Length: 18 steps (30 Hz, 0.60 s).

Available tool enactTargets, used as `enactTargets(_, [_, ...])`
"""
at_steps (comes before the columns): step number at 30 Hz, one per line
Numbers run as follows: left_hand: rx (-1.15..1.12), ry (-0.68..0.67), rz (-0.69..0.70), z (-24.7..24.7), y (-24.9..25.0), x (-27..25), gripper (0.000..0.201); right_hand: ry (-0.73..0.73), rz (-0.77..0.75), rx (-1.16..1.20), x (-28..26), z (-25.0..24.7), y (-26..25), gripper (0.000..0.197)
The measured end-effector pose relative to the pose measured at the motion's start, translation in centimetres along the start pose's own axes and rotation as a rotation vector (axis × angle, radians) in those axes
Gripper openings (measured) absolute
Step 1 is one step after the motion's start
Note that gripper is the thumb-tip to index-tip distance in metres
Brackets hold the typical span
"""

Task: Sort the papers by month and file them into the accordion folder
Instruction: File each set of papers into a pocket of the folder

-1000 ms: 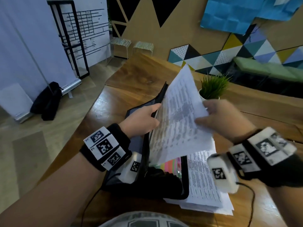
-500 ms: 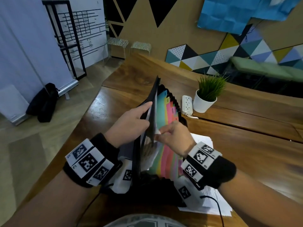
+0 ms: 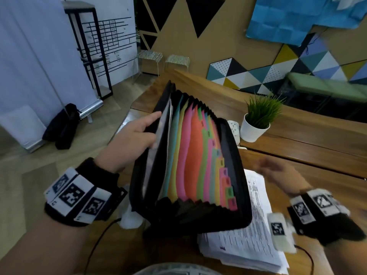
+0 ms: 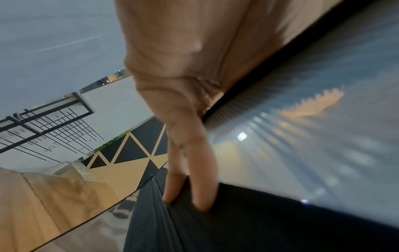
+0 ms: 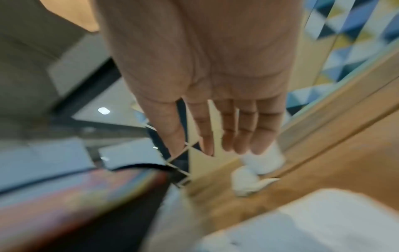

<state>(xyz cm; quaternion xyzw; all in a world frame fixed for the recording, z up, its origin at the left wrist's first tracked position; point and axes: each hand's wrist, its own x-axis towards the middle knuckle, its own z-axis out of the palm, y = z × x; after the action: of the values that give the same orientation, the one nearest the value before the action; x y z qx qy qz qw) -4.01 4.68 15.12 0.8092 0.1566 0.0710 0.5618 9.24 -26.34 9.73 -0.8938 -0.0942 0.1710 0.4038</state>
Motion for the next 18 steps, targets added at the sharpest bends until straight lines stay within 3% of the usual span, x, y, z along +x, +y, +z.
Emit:
enactTargets(2, [0.067,0.049,0.014,-0.2,-0.4,0.1,0.064,-0.039,0.251,-0.401,0.7,-0.4,6.3,0.057])
enactTargets(4, [0.19,0.114,0.024,-0.6,-1.0,0.1,0.061,-0.123,0.471,-0.603,0.6,0.0,13.0,0.076])
enactTargets(8, [0.33,0.149,-0.018,-1.5,-1.7,-0.3,0.085,-0.09,0.571,-0.491,-0.5,2.2,21.2,0.118])
enactTargets(13, [0.482,-0.007,0.035,-2.5,-1.6,-0.6,0.085,-0.065,0.595,-0.53,-2.4,4.4,18.6,0.128])
enactTargets(18, [0.62,-0.166,0.004,-2.7,-0.6,-0.4,0.066,-0.026,0.614,-0.507,-2.6,4.9,17.2,0.131])
